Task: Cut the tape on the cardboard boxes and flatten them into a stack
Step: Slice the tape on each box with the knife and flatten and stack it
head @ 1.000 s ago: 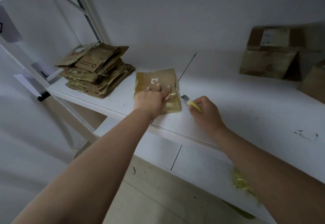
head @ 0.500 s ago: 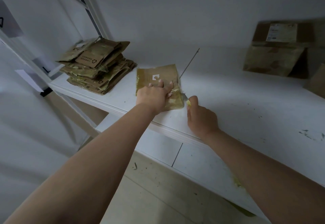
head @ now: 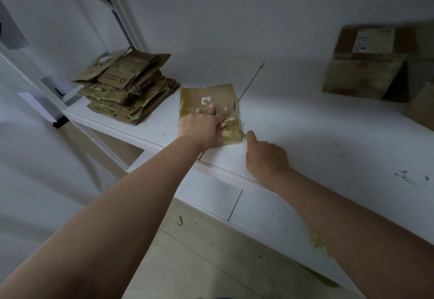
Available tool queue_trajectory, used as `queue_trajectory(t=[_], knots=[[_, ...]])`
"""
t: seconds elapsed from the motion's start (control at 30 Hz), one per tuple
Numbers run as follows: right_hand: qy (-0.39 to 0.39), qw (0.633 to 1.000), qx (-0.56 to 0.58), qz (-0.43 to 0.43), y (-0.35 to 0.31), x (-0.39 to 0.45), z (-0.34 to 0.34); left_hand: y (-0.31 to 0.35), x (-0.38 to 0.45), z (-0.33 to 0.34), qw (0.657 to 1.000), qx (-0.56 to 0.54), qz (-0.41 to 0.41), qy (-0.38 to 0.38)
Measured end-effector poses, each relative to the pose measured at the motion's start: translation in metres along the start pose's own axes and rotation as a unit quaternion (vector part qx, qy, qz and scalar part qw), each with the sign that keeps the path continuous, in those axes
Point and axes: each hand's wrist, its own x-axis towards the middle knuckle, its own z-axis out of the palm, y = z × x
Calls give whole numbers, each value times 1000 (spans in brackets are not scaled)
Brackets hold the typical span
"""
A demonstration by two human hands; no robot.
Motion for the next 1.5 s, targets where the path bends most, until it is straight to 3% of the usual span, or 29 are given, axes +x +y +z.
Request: queue_trajectory(t=[0.17, 0.33, 0.43, 0.63, 0.83, 1.03, 1.13, 1.23, 1.37, 1.5], knots=[[-24, 1000, 11, 0, 0, -3, -3, 0, -5, -7, 998, -51, 0, -21], [71, 989, 113, 61, 11, -14, 0, 23, -7, -16, 982, -161, -100, 6], [89, 980, 156, 83, 13, -15, 1, 40, -7, -14, 979, -149, -134, 40], [117, 952, 259, 110, 18, -15, 1, 10, -11, -9, 985, -158, -39, 63], [116, 945, 287, 106, 21, -14, 1, -59, -20, 11, 974, -206, -50, 79], [84, 959, 265, 60, 23, -10, 2, -45, -25, 5, 939, -317, -31, 132], [91, 952, 282, 69, 24, -9, 2, -33, -22, 5, 924, -363, -45, 115], [100, 950, 287, 70, 22, -10, 1, -33, -23, 9, 955, -277, -10, 106], [103, 952, 280, 62, 20, -11, -1, -28, -27, 18, 970, -185, 123, 98], [96, 965, 241, 36, 19, -18, -3, -29, -14, 27, 981, -153, 100, 65]])
